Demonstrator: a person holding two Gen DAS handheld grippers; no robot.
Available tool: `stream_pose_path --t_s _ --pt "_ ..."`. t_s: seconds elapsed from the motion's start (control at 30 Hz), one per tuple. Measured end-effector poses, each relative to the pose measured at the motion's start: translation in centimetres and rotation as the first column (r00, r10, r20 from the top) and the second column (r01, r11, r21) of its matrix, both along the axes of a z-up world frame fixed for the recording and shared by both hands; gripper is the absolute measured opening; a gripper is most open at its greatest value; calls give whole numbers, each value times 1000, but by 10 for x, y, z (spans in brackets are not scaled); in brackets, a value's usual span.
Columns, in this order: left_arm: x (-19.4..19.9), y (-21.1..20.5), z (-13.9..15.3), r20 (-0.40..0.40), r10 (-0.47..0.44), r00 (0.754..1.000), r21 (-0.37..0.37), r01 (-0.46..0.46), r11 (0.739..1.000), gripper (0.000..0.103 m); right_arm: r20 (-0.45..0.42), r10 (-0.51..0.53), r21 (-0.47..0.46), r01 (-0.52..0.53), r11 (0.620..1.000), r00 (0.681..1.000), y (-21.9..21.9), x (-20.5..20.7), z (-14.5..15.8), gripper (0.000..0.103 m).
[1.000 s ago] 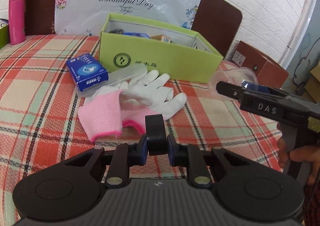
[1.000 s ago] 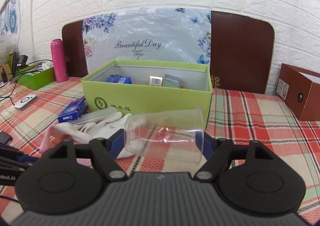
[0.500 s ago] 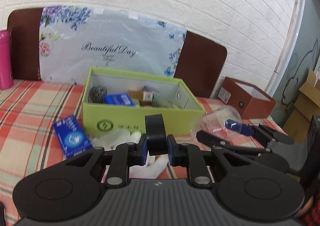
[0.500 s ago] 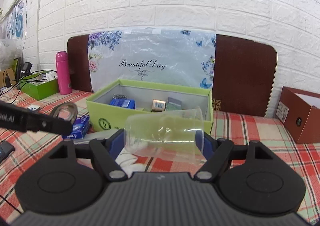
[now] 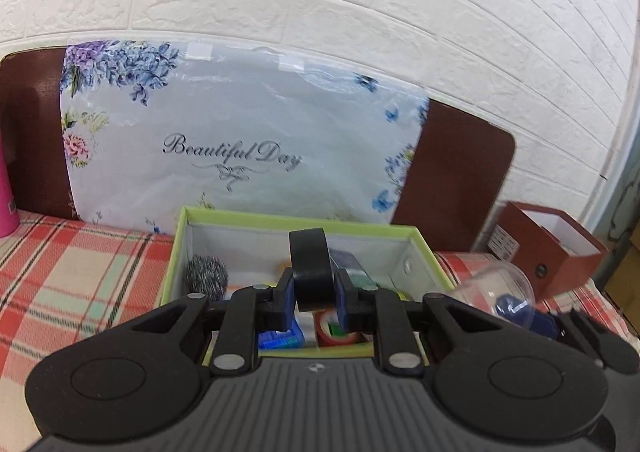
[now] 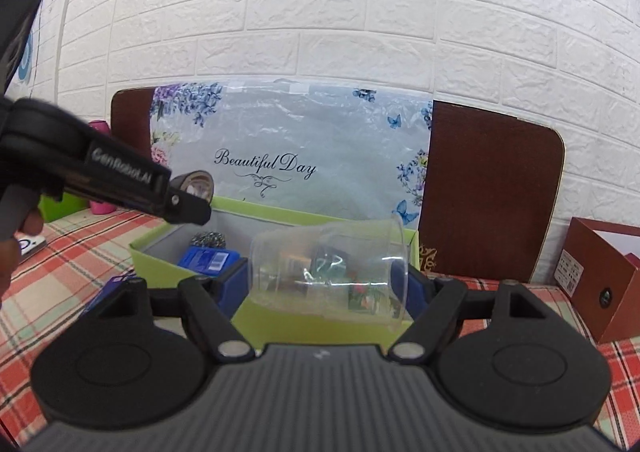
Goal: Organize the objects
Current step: 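Carry the cup and tape roll into the lime-green box and open both grippers, then move both grippers back to the white-and-pink gloves on the table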
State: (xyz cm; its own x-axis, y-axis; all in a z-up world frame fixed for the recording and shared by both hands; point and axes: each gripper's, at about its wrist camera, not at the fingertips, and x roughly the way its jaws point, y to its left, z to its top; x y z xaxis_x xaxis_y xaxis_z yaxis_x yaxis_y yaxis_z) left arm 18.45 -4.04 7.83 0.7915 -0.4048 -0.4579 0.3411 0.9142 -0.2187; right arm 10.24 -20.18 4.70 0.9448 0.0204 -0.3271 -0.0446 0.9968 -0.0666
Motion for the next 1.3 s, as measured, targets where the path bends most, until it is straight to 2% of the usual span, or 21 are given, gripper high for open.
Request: stream_pose_path --t_s 0.23,0.4,0.43,0.47,0.53,0.6,0.77,0.9,1.07,1.3 --pt "52 -1 -7 -30 44 999 22 -43 999 20 7 -46 29 46 999 999 -11 43 -7 75" --pt "74 -3 -20 -48 46 998 20 -45 999 20 10 -56 38 56 998 998 -16 75 -12 76" --pt "76 -5 -23 -33 45 998 26 -45 999 27 10 -56 37 56 998 998 -16 81 -15 77" --pt "76 -5 -26 -25 45 999 37 -44 998 51 8 -53 32 52 998 999 -16 87 -18 88" --pt "73 -4 -30 -16 82 997 62 -80 995 81 -49 -32 13 33 999 998 -13 98 -27 101" --pt "64 2 -33 15 77 997 47 -77 996 81 -74 -27 10 27 1000 997 -12 96 -38 101" --pt "48 8 -31 -8 78 997 30 -78 996 81 -87 -51 66 57 996 995 -19 79 -46 103" --pt "30 8 -23 -30 85 996 22 -84 996 82 -93 -55 85 63 994 994 -22 64 -39 103" --pt "2 4 -15 -67 116 991 68 -111 991 82 -71 -43 88 49 995 997 -17 34 -28 103" --pt "-40 3 -9 -54 110 993 78 -105 991 82 -42 -12 84 15 996 999 0 -14 -18 103"
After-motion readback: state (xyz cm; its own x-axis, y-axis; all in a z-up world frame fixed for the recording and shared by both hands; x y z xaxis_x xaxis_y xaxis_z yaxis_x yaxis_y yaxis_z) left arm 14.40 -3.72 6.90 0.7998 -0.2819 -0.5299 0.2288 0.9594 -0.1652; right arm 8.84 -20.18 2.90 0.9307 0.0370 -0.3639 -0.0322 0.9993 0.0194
